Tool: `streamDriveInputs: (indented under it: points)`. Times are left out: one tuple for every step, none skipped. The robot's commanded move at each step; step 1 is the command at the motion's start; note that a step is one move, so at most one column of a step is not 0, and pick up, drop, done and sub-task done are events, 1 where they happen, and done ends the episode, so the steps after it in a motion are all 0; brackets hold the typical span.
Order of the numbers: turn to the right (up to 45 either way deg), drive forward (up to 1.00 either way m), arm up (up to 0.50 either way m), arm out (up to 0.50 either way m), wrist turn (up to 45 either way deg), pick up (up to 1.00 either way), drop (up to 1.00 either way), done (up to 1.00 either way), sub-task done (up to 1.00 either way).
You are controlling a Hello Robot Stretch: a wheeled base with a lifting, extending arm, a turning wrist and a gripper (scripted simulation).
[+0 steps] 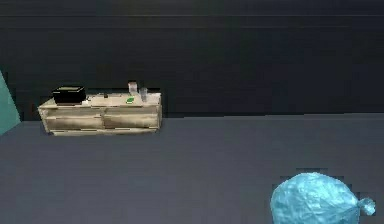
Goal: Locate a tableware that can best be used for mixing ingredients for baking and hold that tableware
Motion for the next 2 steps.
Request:
streamDriveInputs:
  points:
    - [-3.0,0.0,0.0,0.0,0.0,0.0,0.0,0.0,0.0]
    - [0.0,0.45,0.0,0.0,0.0,0.0,0.0,0.0,0.0]
